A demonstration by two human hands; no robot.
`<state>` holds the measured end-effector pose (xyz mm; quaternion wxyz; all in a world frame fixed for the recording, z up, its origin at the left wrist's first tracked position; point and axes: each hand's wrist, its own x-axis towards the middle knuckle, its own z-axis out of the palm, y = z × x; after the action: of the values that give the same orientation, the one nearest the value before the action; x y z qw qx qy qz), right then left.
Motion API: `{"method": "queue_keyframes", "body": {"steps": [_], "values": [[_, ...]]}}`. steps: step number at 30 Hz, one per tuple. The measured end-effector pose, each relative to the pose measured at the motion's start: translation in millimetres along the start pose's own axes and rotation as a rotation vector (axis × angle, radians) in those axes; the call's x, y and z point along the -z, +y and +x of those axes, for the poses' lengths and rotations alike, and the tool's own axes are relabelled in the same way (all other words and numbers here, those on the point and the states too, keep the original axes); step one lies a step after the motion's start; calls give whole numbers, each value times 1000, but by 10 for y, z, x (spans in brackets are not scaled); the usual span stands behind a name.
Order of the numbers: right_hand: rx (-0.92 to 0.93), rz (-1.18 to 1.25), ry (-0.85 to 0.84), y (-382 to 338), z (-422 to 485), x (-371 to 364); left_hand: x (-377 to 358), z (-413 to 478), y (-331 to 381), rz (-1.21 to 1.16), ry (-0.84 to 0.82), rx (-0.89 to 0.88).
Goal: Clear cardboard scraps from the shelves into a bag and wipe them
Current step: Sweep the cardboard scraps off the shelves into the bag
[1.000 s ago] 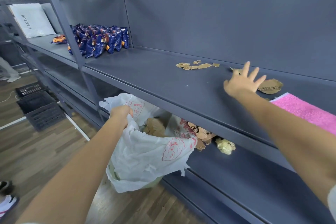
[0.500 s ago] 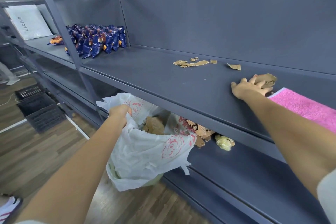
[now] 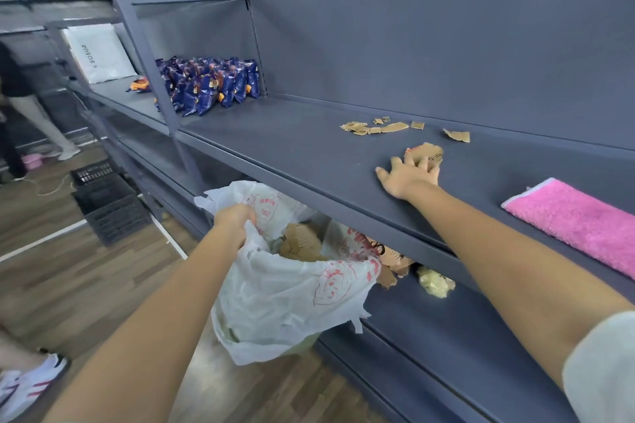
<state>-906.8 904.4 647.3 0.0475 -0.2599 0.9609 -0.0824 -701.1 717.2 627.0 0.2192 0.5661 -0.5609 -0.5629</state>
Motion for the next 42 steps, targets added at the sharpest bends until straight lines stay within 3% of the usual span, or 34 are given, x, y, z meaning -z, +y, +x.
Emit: {"method": "queue_keyframes", "body": {"steps": [18, 22, 25, 28, 34, 38, 42], "values": [[807, 48, 50, -962, -563, -327, -163, -313, -66, -127, 115, -1], [875, 111, 35, -975, -607, -391, -187, -317, -52, -140, 153, -7], [848, 268, 36, -932, -534, -309, -216, -308, -42, -131, 180, -11], [776, 220, 119, -826, -316, -151, -228, -295, -39, -128, 172, 2], [360, -16, 209, -211, 455, 151, -208, -268, -21, -104, 140, 35], [56, 28, 139, 389, 885, 204, -203, -227, 38, -78, 139, 41], [-38, 59, 101, 677, 1109, 191, -195, -155, 90, -90, 139, 42]]}}
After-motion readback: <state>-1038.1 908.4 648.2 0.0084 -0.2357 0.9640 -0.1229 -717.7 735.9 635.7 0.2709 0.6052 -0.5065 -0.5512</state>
